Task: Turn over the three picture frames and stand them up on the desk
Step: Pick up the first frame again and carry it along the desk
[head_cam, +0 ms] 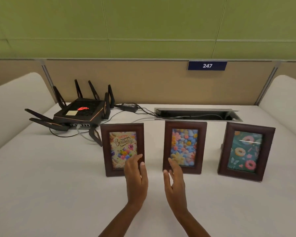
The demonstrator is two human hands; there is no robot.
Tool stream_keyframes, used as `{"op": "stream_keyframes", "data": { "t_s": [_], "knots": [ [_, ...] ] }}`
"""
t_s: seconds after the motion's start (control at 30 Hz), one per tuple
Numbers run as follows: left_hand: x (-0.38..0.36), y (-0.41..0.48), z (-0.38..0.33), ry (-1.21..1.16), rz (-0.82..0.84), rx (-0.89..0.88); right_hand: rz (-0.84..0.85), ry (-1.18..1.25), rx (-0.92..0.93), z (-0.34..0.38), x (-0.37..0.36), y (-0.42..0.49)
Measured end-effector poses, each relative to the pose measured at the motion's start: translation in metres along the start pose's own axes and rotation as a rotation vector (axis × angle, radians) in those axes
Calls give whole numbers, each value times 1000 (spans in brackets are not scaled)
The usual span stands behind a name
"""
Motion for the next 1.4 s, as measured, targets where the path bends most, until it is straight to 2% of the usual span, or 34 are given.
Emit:
{"op": "stream_keyframes", "data": {
  "t_s": [0.17, 0.27, 0.37, 0.47, 0.57, 0.87, 1.1, 1.4],
  "knots": [
    [51, 39, 38, 84, -158, 50, 143, -30, -53, 5, -49, 0],
    [68, 56, 61, 83, -183, 128, 174, -48, -115, 3, -69, 2],
    [73, 64, 84, 20, -97, 233, 192, -31, -204, -1, -83, 5],
    [68, 65, 102, -117, 83, 326, 197, 5, -253, -4, -91, 8],
    [64, 64, 110, -132, 224, 331, 194, 22, -264, -3, -93, 13],
    [67, 70, 119, -135, 332, 298, 139, 15, -272, -2, -93, 26],
    [98, 93, 126, -122, 283, 245, 138, 39, -225, 20, -122, 31],
    [171, 130, 158, -96, 133, 256, 254, 75, -111, 74, -199, 41]
  ]
}}
Point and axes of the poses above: each hand's wrist, its own y-axis towards the middle knuckle, its own x-axis out of the back of the hand, z = x × y, the point moved 5 cm from there along y, towards the middle knuckle, and after that the axes turned 1 degree about -z, right-handed, at the moved point
